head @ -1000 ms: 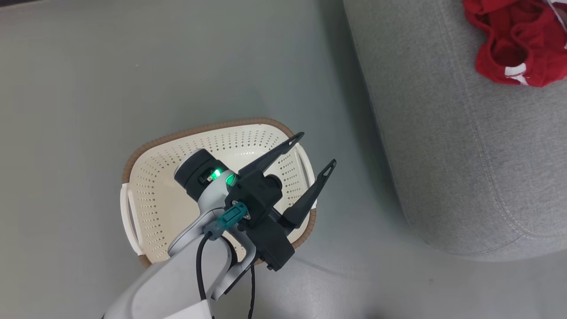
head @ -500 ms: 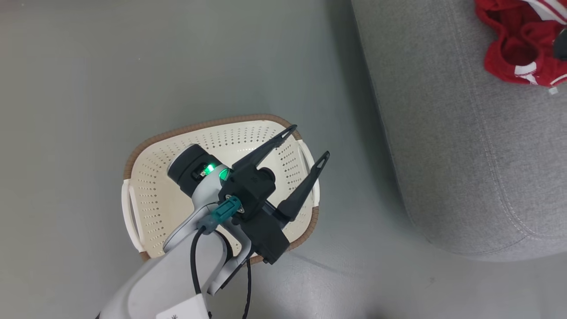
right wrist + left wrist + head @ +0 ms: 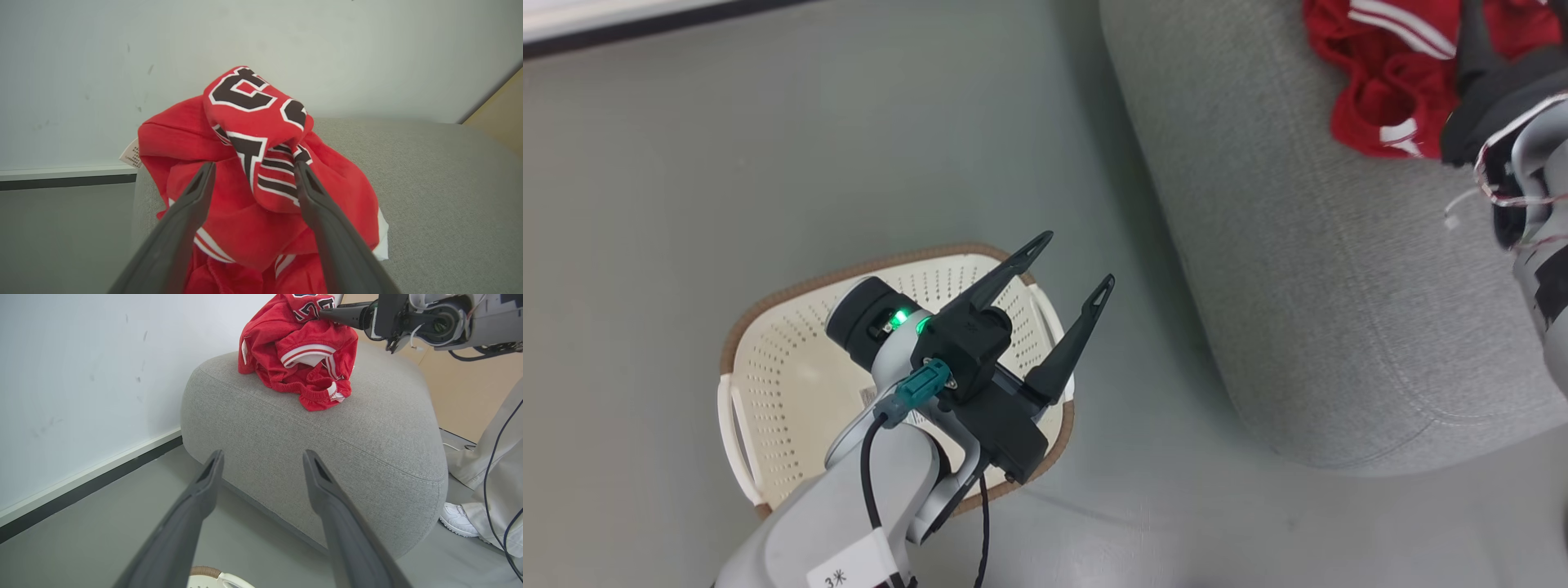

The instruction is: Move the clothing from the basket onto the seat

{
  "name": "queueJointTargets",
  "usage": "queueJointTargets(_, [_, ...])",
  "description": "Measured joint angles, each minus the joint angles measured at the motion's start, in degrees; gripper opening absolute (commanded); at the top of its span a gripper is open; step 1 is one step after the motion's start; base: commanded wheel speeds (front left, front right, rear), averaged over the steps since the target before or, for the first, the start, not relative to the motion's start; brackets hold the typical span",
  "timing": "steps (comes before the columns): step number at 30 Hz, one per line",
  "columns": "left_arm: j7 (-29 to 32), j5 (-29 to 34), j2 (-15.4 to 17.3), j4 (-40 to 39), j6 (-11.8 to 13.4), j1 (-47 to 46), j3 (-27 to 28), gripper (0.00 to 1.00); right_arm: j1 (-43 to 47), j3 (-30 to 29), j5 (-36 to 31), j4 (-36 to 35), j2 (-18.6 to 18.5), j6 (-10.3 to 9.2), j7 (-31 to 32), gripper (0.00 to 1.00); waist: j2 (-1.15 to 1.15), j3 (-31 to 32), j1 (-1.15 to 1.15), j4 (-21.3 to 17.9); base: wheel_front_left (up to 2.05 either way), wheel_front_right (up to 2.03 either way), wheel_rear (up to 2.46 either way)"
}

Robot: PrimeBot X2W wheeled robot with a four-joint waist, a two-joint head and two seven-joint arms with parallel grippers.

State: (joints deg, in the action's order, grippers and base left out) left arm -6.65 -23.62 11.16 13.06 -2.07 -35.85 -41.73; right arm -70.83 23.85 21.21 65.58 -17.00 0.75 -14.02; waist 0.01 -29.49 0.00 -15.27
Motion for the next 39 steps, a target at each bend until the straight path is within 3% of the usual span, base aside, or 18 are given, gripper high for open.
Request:
queueJointTargets(11, [-3.4,-2.0,-1.8,4.1,0.0,3.0,0.5,1.00,3.2,2.2,-2.2,-0.2,0.5,0.35,-0.3,1.00,-0.01,6.5,0.00,-0.9,0.00,0.00,0.00])
queueJointTargets(19, [-5.1,-4.3,-2.6,7.3,0.1,6.2,2.0,1.00,6.7,3.4,-2.6,-1.5,2.8,2.09,-0.3,1.00,-0.02,12.7,-0.01,-0.1,0.00,0.00,0.00])
queueJointTargets(30, [-6.6,-6.3,-2.2,11.7,1.8,12.0,5.3,1.00,15.4,4.3,-2.5,-3.5,7.4,3.18,-0.3,1.00,-0.02,21.5,-0.01,3.4,0.00,0.00,0.00])
queueJointTargets(39, [-7.2,-9.0,0.6,11.1,4.7,18.4,10.1,1.00,25.1,4.3,-2.0,-8.1,8.6,3.38,-0.3,1.00,-0.02,27.6,-0.01,7.9,0.00,0.00,0.00])
